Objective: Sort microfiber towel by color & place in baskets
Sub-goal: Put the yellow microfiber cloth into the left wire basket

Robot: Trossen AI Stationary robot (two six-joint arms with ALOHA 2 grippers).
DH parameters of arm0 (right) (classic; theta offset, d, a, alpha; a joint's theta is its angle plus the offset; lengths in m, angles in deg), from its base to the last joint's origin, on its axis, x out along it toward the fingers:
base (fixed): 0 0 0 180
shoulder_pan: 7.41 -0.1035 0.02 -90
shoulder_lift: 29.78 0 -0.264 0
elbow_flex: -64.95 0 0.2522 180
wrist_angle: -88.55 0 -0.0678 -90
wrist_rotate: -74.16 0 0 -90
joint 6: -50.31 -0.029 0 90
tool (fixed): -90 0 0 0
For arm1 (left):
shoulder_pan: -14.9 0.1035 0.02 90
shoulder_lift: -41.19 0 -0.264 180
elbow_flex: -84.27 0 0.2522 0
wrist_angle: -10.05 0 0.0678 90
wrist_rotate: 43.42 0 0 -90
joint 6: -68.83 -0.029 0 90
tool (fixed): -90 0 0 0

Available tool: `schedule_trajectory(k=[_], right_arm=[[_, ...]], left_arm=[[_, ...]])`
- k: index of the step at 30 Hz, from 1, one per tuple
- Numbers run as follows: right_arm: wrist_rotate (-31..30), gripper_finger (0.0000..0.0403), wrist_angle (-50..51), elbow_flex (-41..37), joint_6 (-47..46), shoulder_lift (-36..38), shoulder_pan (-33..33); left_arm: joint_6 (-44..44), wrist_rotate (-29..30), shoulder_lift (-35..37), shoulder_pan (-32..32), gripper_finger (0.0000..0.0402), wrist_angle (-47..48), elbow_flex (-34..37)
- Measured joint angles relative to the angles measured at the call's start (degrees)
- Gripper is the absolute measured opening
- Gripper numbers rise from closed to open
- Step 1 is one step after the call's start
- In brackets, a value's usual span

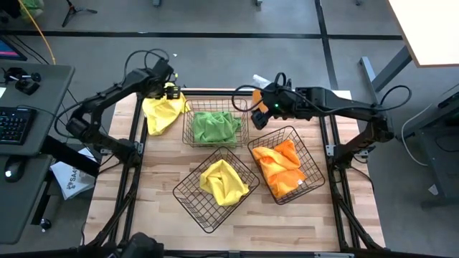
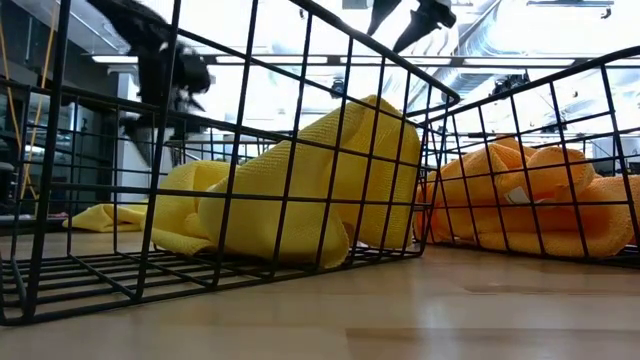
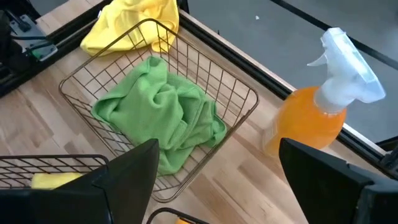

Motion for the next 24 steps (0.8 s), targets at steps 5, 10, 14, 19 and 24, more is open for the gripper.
schedule_trajectory(k=[5, 10, 14, 19, 24], right_arm=[[-1.1, 0.0328, 0.0, 0.0, -0.3, 0.0, -0.3], [-1.2, 0.0328, 0.0, 0.0, -1.2, 0.0, -0.3], [-1.1, 0.0328, 0.0, 0.0, -2.5, 0.0, -0.3], [-1.1, 0.0328, 0.0, 0.0, -2.6, 0.0, -0.3], [-1.1, 0.0328, 0.0, 0.0, -3.2, 0.0, -0.3]], left_arm=[[4.0, -2.6, 0.0, 2.2, 0.0241, -7.2, 6.6], [5.4, -1.7, -1.0, 2.2, 0.0241, -10.3, 7.7], [6.5, -1.7, -3.7, 2.2, 0.0241, -12.3, 7.7], [6.6, -3.8, -9.5, 2.2, 0.0241, -12.6, 7.7], [6.5, -3.8, -14.2, 2.0, 0.024, -12.6, 7.4]])
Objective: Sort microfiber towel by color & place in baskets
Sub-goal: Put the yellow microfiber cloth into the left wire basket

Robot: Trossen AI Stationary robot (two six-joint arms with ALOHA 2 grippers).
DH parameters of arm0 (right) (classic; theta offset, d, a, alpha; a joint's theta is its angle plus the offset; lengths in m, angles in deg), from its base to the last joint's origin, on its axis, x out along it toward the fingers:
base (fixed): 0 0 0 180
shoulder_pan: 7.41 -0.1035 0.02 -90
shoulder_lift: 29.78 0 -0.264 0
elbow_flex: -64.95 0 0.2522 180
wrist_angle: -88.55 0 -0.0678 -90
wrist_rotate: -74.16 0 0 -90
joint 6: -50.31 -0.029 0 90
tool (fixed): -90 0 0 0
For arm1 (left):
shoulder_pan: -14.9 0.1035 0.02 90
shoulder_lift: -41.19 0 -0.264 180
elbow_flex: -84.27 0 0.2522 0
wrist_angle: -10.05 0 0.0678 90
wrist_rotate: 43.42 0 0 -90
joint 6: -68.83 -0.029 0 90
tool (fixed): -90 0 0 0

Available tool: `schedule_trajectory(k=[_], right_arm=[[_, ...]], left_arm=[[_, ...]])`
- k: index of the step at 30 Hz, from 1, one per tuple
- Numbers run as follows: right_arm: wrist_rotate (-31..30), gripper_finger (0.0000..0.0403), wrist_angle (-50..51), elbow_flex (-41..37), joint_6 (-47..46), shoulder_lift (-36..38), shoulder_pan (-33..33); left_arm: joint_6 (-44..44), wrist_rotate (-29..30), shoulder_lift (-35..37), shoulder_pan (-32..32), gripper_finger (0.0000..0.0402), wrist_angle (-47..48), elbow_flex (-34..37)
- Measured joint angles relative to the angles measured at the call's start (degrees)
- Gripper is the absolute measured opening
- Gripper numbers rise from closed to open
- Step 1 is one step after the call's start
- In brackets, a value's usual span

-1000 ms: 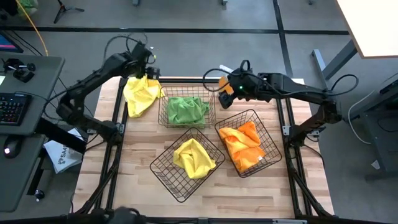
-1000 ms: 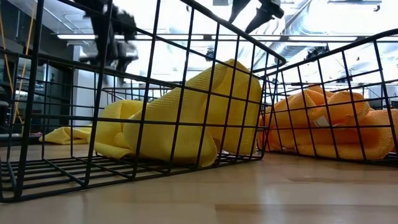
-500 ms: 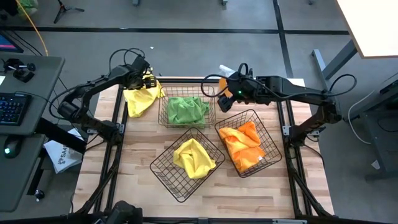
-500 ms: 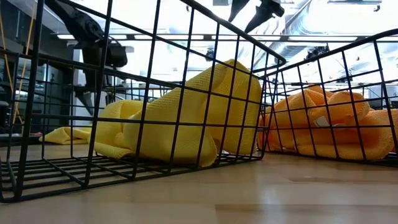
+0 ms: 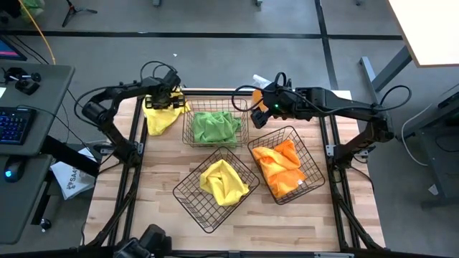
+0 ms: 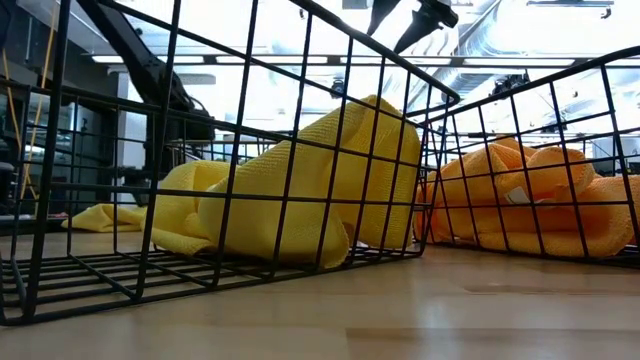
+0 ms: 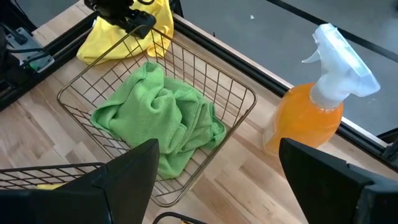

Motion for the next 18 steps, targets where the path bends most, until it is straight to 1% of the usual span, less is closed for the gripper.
schedule_trajectory(k=[2, 4, 6, 9, 10, 14, 18], right_arm=[[0.0, 0.0328, 0.0, 0.0, 0.0, 0.0, 0.0], [0.1, 0.0328, 0.0, 0.0, 0.0, 0.0, 0.0], [0.1, 0.0328, 0.0, 0.0, 0.0, 0.0, 0.0], [-0.1, 0.0328, 0.0, 0.0, 0.0, 0.0, 0.0], [-0.1, 0.0328, 0.0, 0.0, 0.0, 0.0, 0.0], [-0.1, 0.0328, 0.0, 0.0, -0.1, 0.0, 0.0], [-0.1, 0.0328, -0.3, 0.0, -0.4, 0.0, 0.0]], left_arm=[[0.0, 0.6, -0.5, -0.4, 0.0231, 0.2, -0.5], [-0.8, 0.2, -0.6, -0.5, 0.0203, 0.1, -0.7], [-2.2, -1.2, 0.0, -0.3, 0.0153, 0.2, -0.6], [-4.0, -2.2, 2.0, 0.5, 0.0044, -0.1, -0.6], [-4.4, -2.2, 3.0, 0.7, 0.0023, -0.2, -0.6], [-4.6, -2.2, 9.3, 2.3, 0.0009, -1.8, -1.6], [-4.5, -2.1, 17.1, 3.6, 0.0004, -2.4, -5.6]])
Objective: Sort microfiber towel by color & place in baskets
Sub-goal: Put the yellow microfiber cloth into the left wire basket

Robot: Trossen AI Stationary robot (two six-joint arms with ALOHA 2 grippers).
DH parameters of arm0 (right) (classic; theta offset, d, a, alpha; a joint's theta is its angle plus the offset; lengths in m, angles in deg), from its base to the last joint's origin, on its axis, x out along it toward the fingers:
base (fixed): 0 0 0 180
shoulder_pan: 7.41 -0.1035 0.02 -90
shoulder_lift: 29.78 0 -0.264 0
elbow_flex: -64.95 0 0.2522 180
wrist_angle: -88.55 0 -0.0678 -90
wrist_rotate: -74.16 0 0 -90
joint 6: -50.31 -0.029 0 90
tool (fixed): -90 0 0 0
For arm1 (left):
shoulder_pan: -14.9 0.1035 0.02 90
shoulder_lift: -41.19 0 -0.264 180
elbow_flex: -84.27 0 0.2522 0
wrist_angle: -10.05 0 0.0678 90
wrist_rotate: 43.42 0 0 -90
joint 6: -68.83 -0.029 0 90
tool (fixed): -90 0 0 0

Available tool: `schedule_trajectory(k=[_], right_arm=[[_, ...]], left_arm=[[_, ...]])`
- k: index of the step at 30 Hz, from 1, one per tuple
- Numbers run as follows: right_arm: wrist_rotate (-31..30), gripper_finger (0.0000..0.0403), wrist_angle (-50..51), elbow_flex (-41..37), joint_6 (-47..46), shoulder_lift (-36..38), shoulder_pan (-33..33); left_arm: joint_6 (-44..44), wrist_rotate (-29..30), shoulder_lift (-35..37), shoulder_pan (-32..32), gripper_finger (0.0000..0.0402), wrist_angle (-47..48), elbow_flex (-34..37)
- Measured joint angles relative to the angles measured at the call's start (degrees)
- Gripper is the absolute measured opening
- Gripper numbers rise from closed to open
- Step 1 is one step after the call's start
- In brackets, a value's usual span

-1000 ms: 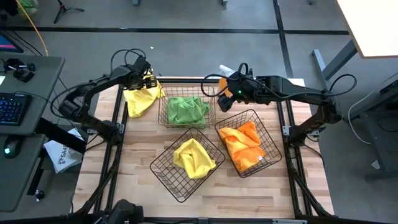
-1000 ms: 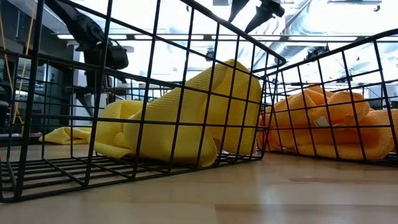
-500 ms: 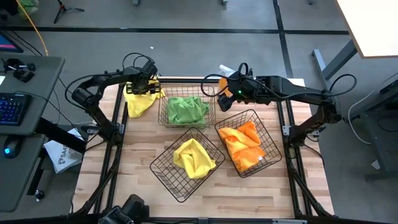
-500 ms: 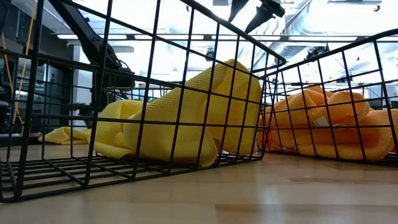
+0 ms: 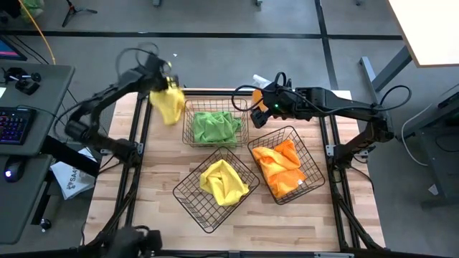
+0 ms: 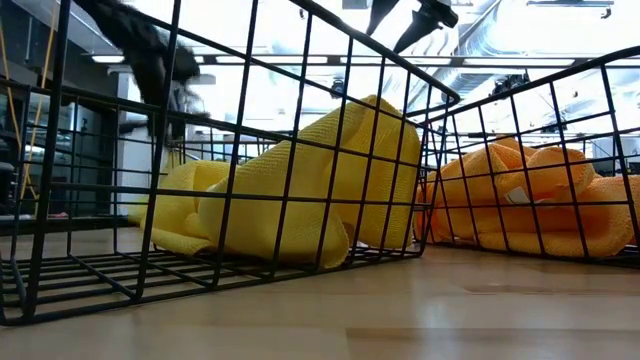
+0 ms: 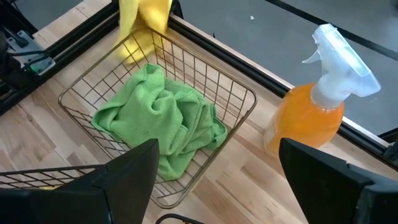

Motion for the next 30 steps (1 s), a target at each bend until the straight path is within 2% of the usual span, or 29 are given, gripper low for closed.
schedule_trajectory(k=[8, 11, 14, 21, 25, 30], right_arm=[[-0.7, 0.0328, -2.6, 0.0, 0.0, 0.0, -0.2], [-3.1, 0.0328, -4.1, 0.0, 0.5, 0.0, -0.6], [-4.8, 0.0328, -4.5, 0.0, 0.6, 0.0, -0.7], [-9.7, 0.0328, -4.5, 0.0, 1.7, 0.0, -0.7], [-10.5, 0.0328, -4.4, 0.0, 4.0, 0.0, -0.7], [-10.6, 0.0328, -2.3, 0.0, 7.5, 0.4, -0.7]], left_arm=[[-2.5, -2.2, 13.8, -2.0, 0.0001, -5.5, -14.8], [-4.5, -5.5, 17.5, -6.0, 0.0001, -5.8, -20.1], [-3.9, -9.6, 21.4, -12.6, 0.0001, -6.1, -22.0], [-1.1, -11.7, 26.6, -35.7, 0.0, -7.9, -21.4], [0.9, -9.2, 27.1, -50.2, 0.0, -23.2, -15.0], [0.7, -0.1, 23.8, -63.8, 0.0, -41.1, -3.3]])
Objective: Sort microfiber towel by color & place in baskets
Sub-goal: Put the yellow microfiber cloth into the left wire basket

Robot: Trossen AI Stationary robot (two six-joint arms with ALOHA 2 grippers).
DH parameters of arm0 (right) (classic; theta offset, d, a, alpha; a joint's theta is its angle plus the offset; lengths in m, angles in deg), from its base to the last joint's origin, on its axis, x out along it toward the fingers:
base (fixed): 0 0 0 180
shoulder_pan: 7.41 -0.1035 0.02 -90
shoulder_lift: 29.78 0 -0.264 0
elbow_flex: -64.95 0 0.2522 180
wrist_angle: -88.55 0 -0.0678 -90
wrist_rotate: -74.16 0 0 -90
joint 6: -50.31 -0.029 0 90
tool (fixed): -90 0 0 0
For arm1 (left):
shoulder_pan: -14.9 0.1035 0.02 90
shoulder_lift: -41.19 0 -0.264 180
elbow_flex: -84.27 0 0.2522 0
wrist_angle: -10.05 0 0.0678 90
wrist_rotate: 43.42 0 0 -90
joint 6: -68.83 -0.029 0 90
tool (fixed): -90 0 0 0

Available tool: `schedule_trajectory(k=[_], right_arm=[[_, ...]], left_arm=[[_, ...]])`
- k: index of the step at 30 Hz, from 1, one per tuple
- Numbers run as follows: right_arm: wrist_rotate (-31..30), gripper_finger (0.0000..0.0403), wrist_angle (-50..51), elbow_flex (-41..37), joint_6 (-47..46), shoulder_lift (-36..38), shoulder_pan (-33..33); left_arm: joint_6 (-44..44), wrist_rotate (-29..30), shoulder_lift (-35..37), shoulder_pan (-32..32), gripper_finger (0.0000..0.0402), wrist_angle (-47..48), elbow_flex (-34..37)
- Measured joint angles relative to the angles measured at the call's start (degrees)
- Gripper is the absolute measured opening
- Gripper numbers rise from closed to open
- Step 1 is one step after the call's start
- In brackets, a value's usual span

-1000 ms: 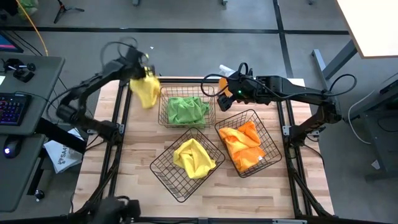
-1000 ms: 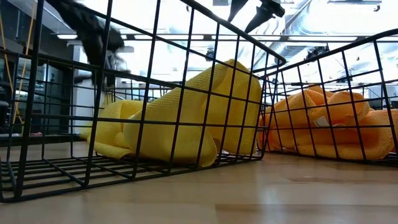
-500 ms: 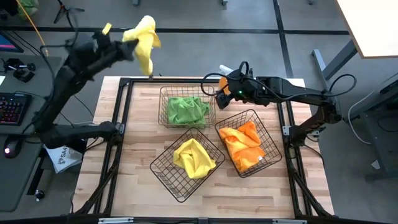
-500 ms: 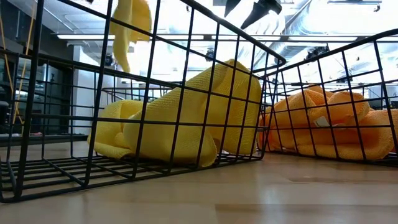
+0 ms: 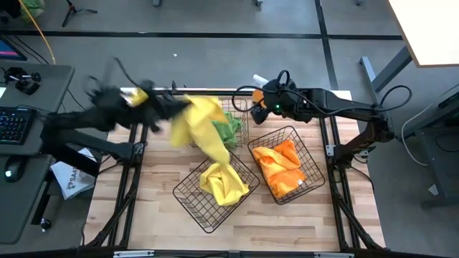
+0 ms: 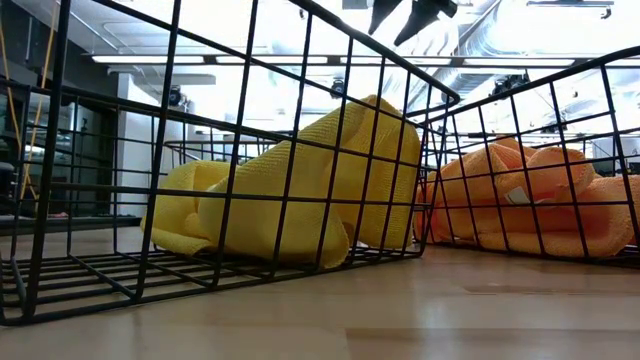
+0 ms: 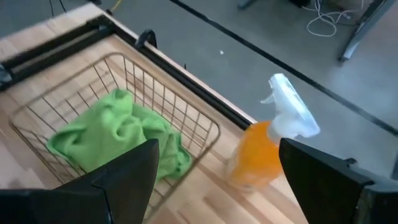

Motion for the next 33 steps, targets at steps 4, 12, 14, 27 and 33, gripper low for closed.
schedule_trajectory(k=[4, 12, 14, 27, 33], right_arm=[[-0.1, 0.0328, 2.6, 0.0, 2.6, 0.9, 0.0], [-0.1, 0.0328, 6.1, 0.0, 7.1, 3.5, 0.0], [-0.1, 0.0328, 7.1, 0.0, 7.1, 4.5, 0.0], [0.3, 0.0328, 9.1, 0.0, -4.7, 10.1, -4.5], [0.5, 0.0328, 9.6, 0.0, -14.4, 9.4, -10.7]], left_arm=[[3.4, 3.4, -4.8, -7.2, 0.0, -15.0, 8.9], [11.9, 17.1, -13.8, -21.2, 0.0, -33.8, 17.3], [13.5, 21.2, -14.8, -24.9, 0.0, -34.1, 17.6], [26.8, 32.2, -20.7, -33.1, 0.0, -8.8, 17.7], [23.7, 27.0, -24.7, -32.3, 0.0, -4.7, 16.2]])
